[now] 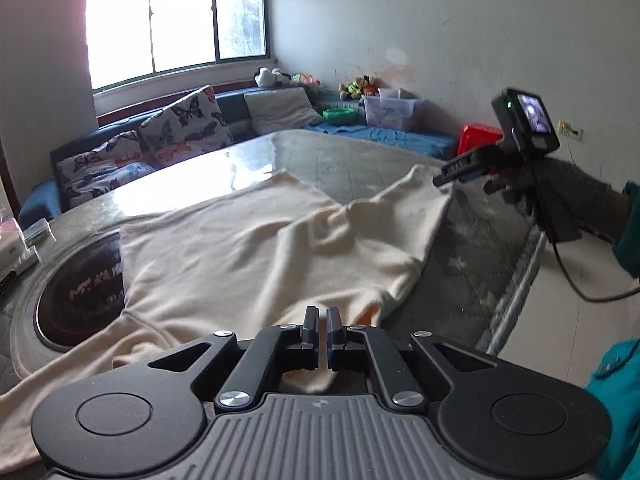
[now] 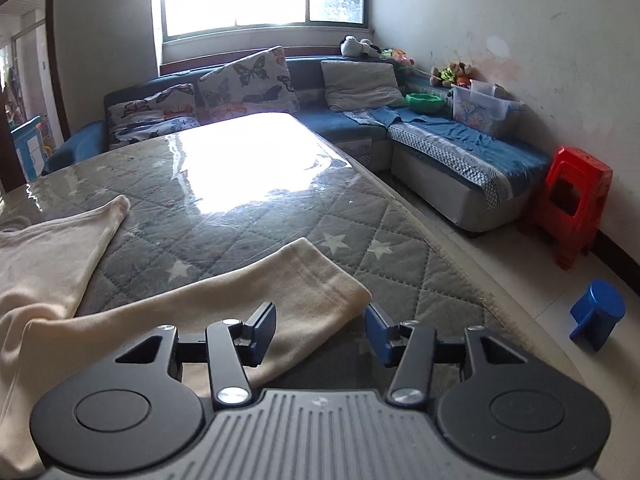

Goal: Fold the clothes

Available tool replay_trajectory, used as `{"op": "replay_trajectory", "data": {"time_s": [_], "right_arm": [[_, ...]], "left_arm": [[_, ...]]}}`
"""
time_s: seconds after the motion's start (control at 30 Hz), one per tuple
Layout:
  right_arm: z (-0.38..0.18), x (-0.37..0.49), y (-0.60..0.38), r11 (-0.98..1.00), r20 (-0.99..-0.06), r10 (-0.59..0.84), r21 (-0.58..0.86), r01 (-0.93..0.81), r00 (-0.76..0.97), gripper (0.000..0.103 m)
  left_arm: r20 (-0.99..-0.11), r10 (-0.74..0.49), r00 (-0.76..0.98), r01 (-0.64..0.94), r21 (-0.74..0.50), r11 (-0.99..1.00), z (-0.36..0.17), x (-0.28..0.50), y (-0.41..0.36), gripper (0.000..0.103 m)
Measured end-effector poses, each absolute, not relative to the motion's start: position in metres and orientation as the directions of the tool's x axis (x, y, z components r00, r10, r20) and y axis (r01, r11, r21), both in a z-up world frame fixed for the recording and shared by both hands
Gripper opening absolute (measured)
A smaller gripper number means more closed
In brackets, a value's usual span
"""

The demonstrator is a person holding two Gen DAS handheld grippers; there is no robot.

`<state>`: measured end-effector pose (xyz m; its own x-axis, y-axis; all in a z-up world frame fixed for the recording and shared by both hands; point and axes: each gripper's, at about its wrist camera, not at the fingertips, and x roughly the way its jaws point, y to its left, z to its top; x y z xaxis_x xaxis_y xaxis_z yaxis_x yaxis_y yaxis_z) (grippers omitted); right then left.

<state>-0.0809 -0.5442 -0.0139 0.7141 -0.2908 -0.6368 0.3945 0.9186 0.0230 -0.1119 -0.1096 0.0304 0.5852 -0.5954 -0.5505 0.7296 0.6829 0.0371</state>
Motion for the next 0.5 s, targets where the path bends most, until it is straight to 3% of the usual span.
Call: {"op": "replay_trajectory", "data": {"time_s": [0.13, 0.2, 0.3, 0.5], "right_arm": [[-0.019, -0.075, -0.551, 0.911, -0.65, -0.288, 0.041, 0.411, 0.703, 0.047], [-0.017, -0.074, -0.55, 0.917, -0.644, -0.288, 0.029, 0.399, 0.709, 0.027], [-0.014, -0.076, -0.551, 0.921, -0.64, -0.288, 0.019, 0.389, 0.713, 0.01], [0.0, -0.086, -0.547, 0.92, -0.584, -0.344, -0.054, 0.388, 0.735, 0.004]], "left_arm": [[-0.537, -0.626, 0.565, 0.749, 0.017, 0.662, 0.029, -0.104, -0.13, 0.013], [-0.546, -0.634, 0.547, 0.767, 0.024, 0.641, 0.023, -0.101, -0.141, 0.017], [-0.565, -0.639, 0.522, 0.788, 0.034, 0.614, 0.013, -0.097, -0.157, 0.017], [-0.598, -0.646, 0.475, 0.813, 0.016, 0.583, -0.001, -0.098, -0.166, 0.006]]}}
